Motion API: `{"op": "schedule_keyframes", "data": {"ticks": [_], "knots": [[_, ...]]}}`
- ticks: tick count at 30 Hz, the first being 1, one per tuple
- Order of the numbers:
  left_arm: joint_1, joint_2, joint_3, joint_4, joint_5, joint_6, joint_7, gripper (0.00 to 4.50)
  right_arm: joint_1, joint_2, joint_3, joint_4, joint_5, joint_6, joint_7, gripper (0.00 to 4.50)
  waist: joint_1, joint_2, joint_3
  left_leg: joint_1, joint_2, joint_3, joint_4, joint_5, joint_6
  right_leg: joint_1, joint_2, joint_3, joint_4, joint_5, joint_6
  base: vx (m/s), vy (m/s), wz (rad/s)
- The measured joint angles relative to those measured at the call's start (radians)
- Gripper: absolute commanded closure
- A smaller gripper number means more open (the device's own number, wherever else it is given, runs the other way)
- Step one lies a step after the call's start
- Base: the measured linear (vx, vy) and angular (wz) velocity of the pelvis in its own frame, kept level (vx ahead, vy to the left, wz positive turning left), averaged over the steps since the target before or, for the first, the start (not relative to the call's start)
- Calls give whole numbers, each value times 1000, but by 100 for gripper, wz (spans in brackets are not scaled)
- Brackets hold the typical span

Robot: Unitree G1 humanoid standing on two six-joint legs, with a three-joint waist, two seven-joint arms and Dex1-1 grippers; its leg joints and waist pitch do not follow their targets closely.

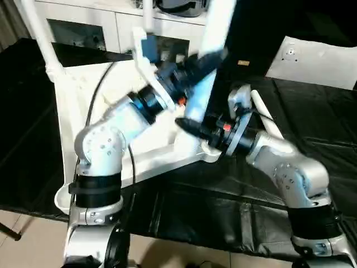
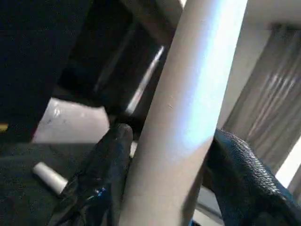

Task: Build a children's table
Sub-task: Pick table leg

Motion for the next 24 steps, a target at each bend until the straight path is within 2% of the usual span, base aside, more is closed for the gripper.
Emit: {"op": "schedule_keyframes", "data": {"ticks": [5,12,15,17,18,24], "knots": [[8,61,-20,-5,0,41,-81,158,11,-21,42,-8,-25,-2,1,262,-4,0,0,0,0,0,0,0,0,0,0,0,0,0,0,0,0,0],[8,174,-111,-3,49,-25,-248,158,17,-48,86,-11,-66,-24,25,262,-2,0,0,0,0,0,0,0,0,0,0,0,0,0,0,0,0,0],[-6,196,-123,15,59,-32,-294,117,19,-56,88,-10,-68,-24,26,262,-3,0,0,1,0,0,0,0,0,0,0,0,0,0,0,0,0,0],[-17,205,-123,33,57,-31,-326,107,19,-62,88,-9,-68,-24,26,262,-3,0,0,1,0,0,0,0,0,1,0,0,0,0,0,0,0,0],[-18,214,-124,39,57,-35,-340,85,19,-62,88,-9,-68,-24,26,262,-3,1,0,1,0,0,0,0,0,1,0,0,0,0,0,0,0,0],[-20,251,-152,97,85,-115,-440,38,19,-63,89,4,-79,-25,28,262,-5,1,0,1,0,0,0,0,0,1,0,0,0,0,0,0,0,0]]}}
